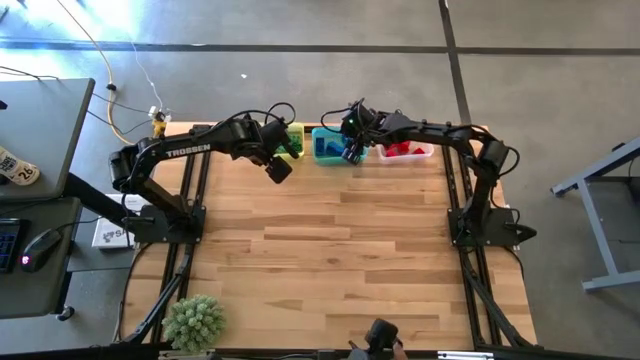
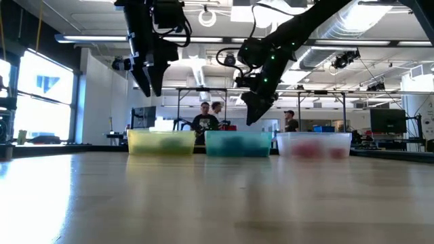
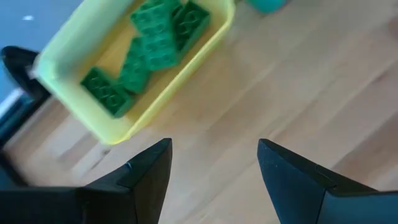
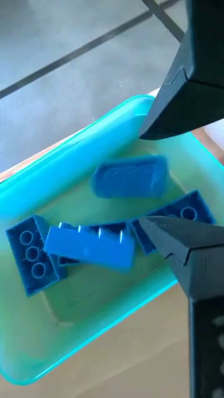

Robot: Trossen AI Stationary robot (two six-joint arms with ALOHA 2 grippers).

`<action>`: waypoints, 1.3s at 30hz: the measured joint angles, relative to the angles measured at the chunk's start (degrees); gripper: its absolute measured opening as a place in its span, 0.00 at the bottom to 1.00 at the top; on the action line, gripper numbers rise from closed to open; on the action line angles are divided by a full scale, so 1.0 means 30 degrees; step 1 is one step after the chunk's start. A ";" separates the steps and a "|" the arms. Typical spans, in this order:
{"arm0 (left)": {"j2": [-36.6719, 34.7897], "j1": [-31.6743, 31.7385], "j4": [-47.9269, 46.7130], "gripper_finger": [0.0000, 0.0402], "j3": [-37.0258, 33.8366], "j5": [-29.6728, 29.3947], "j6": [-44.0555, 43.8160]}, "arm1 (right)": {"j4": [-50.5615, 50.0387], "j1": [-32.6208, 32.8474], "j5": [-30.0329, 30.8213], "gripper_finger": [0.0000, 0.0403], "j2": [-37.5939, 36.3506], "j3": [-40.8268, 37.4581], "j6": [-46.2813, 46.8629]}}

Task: Sort & place blocks by color
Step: Put the blue game piece into the blue bin, then return to Home Position

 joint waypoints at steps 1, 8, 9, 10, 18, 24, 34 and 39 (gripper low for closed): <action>0.0000 0.0000 0.0248 0.56 0.0000 0.0311 0.0048 | 0.0007 0.0000 0.0143 0.50 0.0000 0.0003 -0.0127; 0.0000 -0.0190 0.1013 0.55 0.0000 0.2218 0.0420 | 0.0171 0.0012 0.0325 0.51 -0.0665 0.0007 0.0449; 0.0000 -0.0332 0.1028 0.55 0.0000 0.2155 0.0356 | 0.0326 0.0038 0.0243 0.51 -0.0844 0.0007 0.0525; -0.0005 -0.0533 0.1064 0.54 0.0000 0.2012 0.0349 | 0.0391 0.0051 0.0105 0.51 -0.1035 0.0007 0.0531; -0.0365 -0.2577 0.2217 0.52 0.0000 0.2146 0.1157 | 0.1231 0.0242 -0.2324 0.51 -0.2537 0.0007 0.2807; -0.1561 -0.3664 0.3619 0.51 -0.1048 0.3719 0.1362 | 0.1349 0.0975 -0.2432 0.51 -0.3451 0.0007 0.4025; -0.8769 -0.5027 0.7371 0.51 -0.7921 0.5547 0.0844 | 0.2930 0.2689 -0.2447 0.51 -0.3978 0.0007 0.7612; -1.2756 -0.5805 0.9600 0.51 -1.0872 0.5514 0.0534 | 0.3553 0.3339 -0.2700 0.51 -0.3978 0.0007 1.0196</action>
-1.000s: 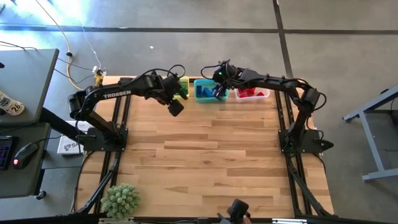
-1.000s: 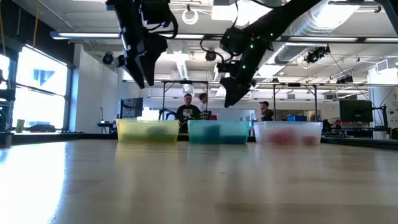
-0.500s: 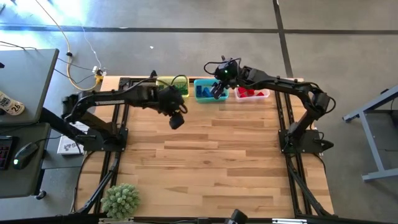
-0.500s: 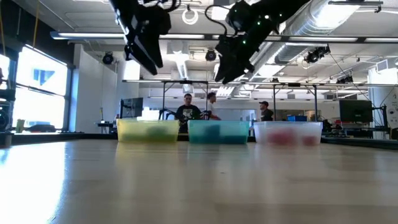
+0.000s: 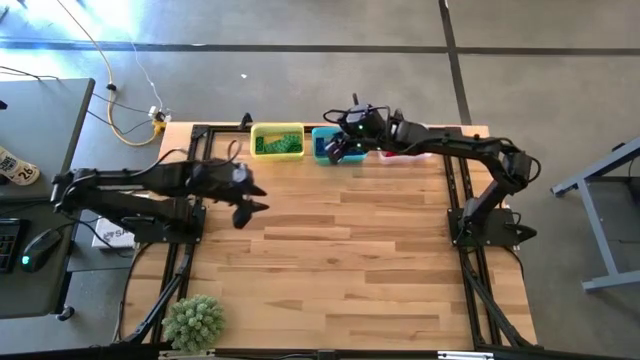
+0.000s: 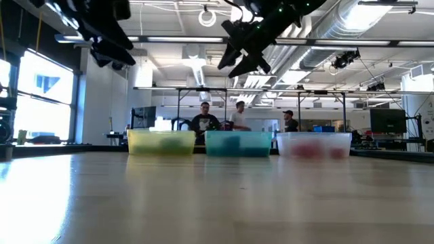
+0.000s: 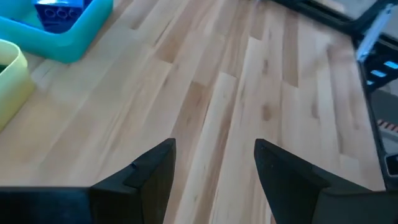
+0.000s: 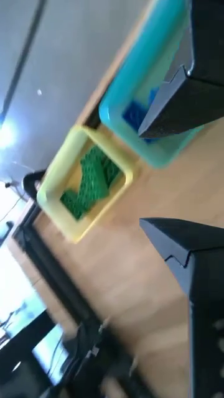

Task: Sort & place blocks by color
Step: Return to Home Position

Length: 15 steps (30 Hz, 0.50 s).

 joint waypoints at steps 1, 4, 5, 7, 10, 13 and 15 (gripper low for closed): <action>-0.0738 -0.0165 0.0225 0.51 -0.0576 -0.0017 -0.0012 | 0.0149 0.0149 -0.0085 0.51 0.0000 0.0000 0.0461; -0.2796 -0.0666 0.0836 0.51 -0.2277 -0.0087 -0.0038 | 0.0968 0.0712 -0.0337 0.51 0.0000 0.0000 0.1517; -0.3479 -0.0830 0.1110 0.51 -0.2826 -0.0090 -0.0096 | 0.1230 0.0919 -0.0337 0.51 0.0000 0.0000 0.1725; -0.4785 -0.1128 0.1818 0.51 -0.3965 -0.0087 -0.0163 | 0.1671 0.1312 -0.0337 0.51 0.0000 0.0000 0.1853; -0.6407 -0.1510 0.3313 0.51 -0.5581 -0.0087 0.0236 | 0.1972 0.1789 -0.0322 0.51 0.0000 0.0000 0.1883; -0.7914 -0.1816 0.4883 0.52 -0.7061 -0.0086 0.0527 | 0.1925 0.2173 -0.0253 0.51 0.0000 0.0000 0.2265; -0.8751 -0.1986 0.5849 0.52 -0.7991 -0.0087 0.0534 | 0.1932 0.2370 -0.0242 0.51 0.0000 0.0000 0.2673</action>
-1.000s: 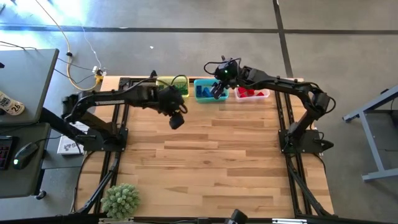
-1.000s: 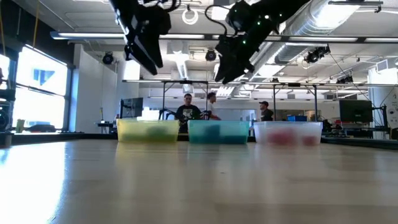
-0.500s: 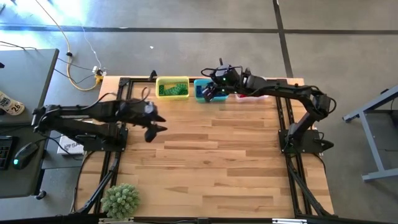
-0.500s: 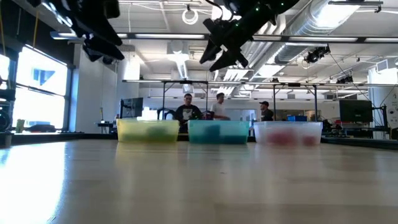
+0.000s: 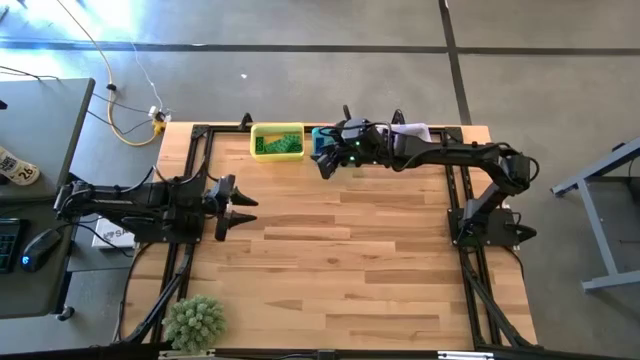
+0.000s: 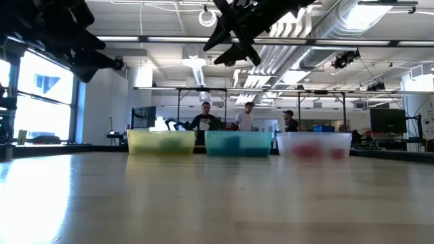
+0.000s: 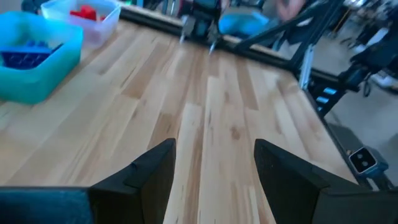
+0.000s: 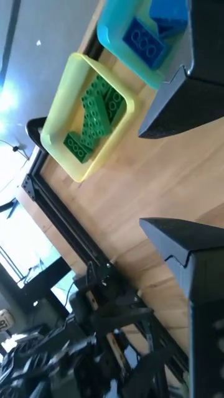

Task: Sort & place blocks by color
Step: Return to Home Position

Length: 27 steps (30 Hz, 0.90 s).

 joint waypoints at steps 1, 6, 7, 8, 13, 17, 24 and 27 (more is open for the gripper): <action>-0.0426 -0.0085 0.0407 0.52 -0.0456 0.0000 -0.0004 | -0.0007 0.0074 0.0000 0.51 0.0000 0.0000 0.0194; -0.2101 -0.0245 0.2741 0.52 -0.2417 0.0000 -0.0197 | -0.0015 0.0254 -0.0015 0.51 0.0007 0.0000 0.1189; -0.2367 -0.0245 0.3059 0.52 -0.2700 0.0000 -0.0197 | -0.0015 0.0251 -0.0033 0.51 0.0007 0.0000 0.1193; -0.2582 -0.0245 0.3418 0.52 -0.2953 -0.0009 -0.0201 | -0.0041 0.0251 -0.0172 0.51 -0.0031 0.0000 0.1249; -0.3504 -0.0238 0.4580 0.52 -0.4281 -0.0132 -0.0213 | -0.1137 0.0229 -0.0663 0.51 -0.0895 0.0000 0.1315; -0.3911 -0.0238 0.5037 0.52 -0.5276 -0.0144 -0.1233 | -0.3093 0.0229 -0.0003 0.51 -0.2474 0.0000 0.0429; -0.3956 -0.0209 0.5512 0.52 -0.5238 -0.1076 -0.1287 | -0.6304 0.0233 0.2195 0.51 -0.6190 0.0000 -0.1535; -0.3941 -0.0209 0.5452 0.52 -0.5233 -0.1701 -0.0716 | -0.7271 0.0351 0.2498 0.51 -0.7835 0.0000 -0.2561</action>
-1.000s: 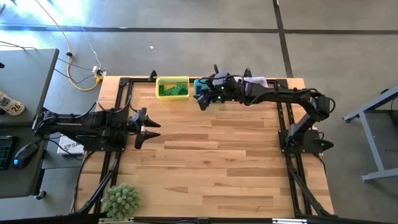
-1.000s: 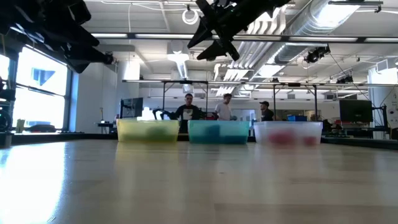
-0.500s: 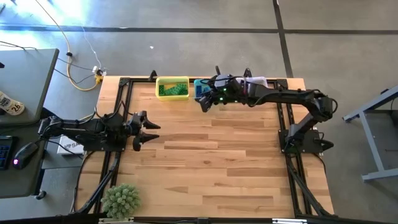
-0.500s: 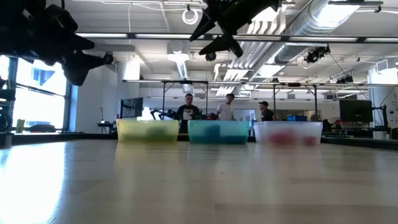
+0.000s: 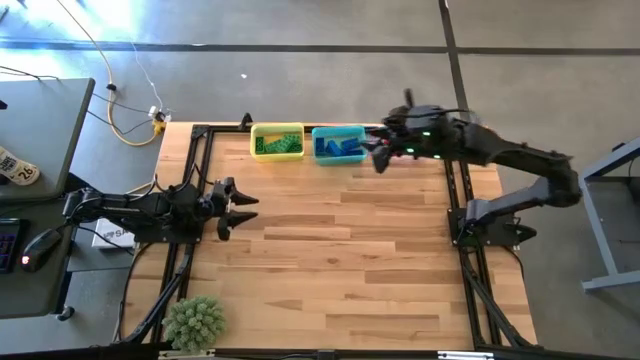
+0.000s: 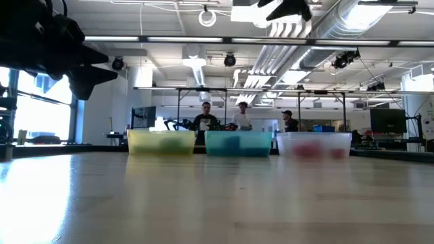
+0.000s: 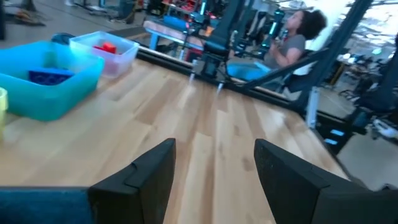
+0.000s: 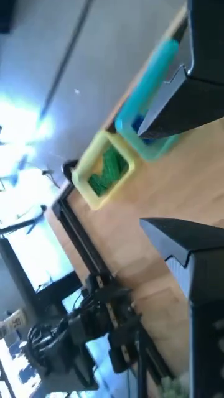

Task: Sort & place blocks by color
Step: Return to Home Position

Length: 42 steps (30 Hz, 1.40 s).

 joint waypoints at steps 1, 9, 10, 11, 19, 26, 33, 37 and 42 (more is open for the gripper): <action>0.0000 0.0000 -0.0085 0.52 0.0002 -0.0182 0.0110 | -0.0456 0.0064 0.0393 0.51 -0.0490 0.0000 -0.0367; 0.0022 0.0000 -0.0486 0.52 0.0002 -0.1308 0.0140 | -0.3726 0.1419 0.4239 0.51 -0.3382 -0.0575 -0.0853; 0.0022 0.0000 -0.0493 0.52 0.0002 -0.1308 0.0148 | -0.3444 0.1609 0.4388 0.51 -0.3737 -0.1101 -0.0868; 0.0018 0.0000 -0.0486 0.52 0.0002 -0.1308 0.0148 | -0.2995 0.1769 0.4402 0.51 -0.4136 -0.1800 -0.0954; 0.0019 0.0000 -0.0554 0.52 0.0002 -0.1308 0.0155 | 0.2904 0.2261 0.3382 0.51 -0.8091 -0.9344 -0.1129; 0.0015 0.0000 -0.0552 0.52 0.0009 -0.1373 0.1014 | 0.6536 0.2261 0.1218 0.51 -1.2180 -1.4832 -0.0692; 0.0020 0.0000 -0.0544 0.52 0.0009 -0.1373 0.1015 | 0.9307 0.2261 0.0857 0.51 -1.5653 -1.8815 -0.0327; 0.0015 0.0000 -0.0544 0.52 0.0016 -0.1373 0.1015 | 0.9734 0.2261 0.0799 0.51 -1.7145 -2.0212 -0.0131; 0.0019 0.0000 -0.0544 0.52 0.0024 -0.1370 0.1015 | 0.9968 0.2261 0.0532 0.51 -1.8645 -2.1840 0.0770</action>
